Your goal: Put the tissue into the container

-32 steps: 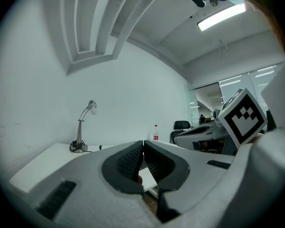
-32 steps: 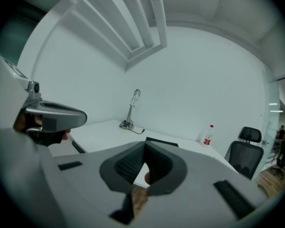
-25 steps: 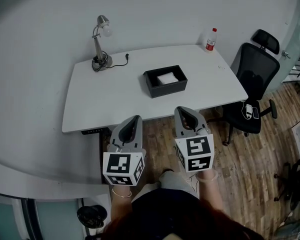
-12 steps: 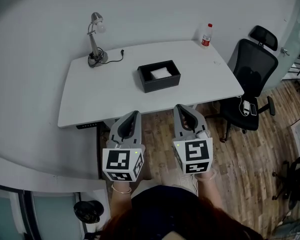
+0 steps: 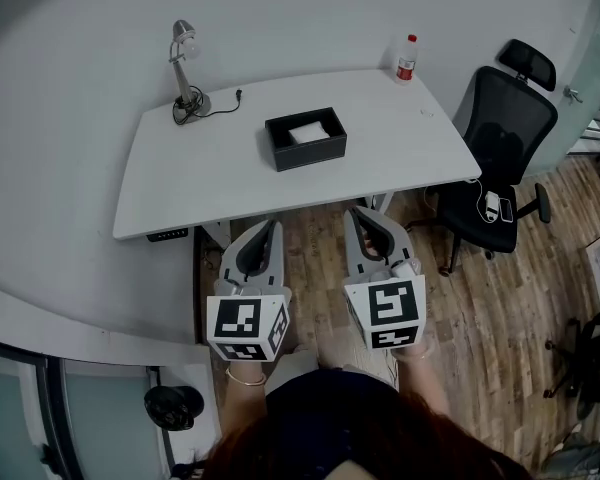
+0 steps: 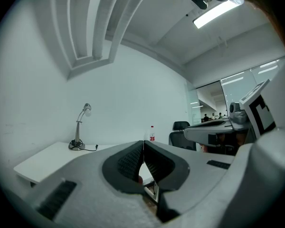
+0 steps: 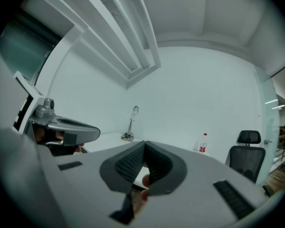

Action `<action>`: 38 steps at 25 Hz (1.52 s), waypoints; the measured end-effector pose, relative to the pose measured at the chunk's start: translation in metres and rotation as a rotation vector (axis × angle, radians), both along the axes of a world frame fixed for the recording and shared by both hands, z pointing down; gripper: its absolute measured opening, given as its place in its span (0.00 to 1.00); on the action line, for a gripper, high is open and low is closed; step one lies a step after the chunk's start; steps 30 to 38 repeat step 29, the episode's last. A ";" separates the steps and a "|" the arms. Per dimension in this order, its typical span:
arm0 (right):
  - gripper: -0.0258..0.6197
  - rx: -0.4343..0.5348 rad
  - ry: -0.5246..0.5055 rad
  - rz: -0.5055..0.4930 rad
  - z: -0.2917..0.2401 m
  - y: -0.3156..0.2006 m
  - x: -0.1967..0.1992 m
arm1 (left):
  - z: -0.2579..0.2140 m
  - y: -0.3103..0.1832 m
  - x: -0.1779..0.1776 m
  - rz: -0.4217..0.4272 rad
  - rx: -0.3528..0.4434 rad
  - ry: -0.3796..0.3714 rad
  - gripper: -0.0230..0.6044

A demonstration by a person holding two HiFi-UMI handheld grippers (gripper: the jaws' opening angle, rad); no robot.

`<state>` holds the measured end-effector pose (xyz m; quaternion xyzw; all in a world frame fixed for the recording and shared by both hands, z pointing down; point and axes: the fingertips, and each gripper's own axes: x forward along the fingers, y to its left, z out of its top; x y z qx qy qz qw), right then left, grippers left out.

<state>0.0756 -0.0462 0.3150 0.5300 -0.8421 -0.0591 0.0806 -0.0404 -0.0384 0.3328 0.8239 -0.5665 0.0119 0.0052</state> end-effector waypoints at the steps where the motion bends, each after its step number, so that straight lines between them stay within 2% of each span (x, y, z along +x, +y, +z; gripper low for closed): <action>1: 0.07 -0.002 -0.001 -0.005 0.000 0.003 0.003 | 0.000 0.003 0.003 -0.003 -0.002 -0.001 0.08; 12: 0.07 -0.016 -0.025 -0.036 0.004 0.026 0.031 | 0.004 0.033 0.031 -0.025 -0.020 -0.026 0.08; 20: 0.07 -0.026 -0.037 -0.039 0.006 0.032 0.041 | 0.009 0.043 0.047 -0.005 -0.037 -0.049 0.08; 38: 0.07 -0.023 -0.041 -0.042 0.006 0.028 0.036 | 0.011 0.039 0.048 0.015 -0.040 -0.058 0.08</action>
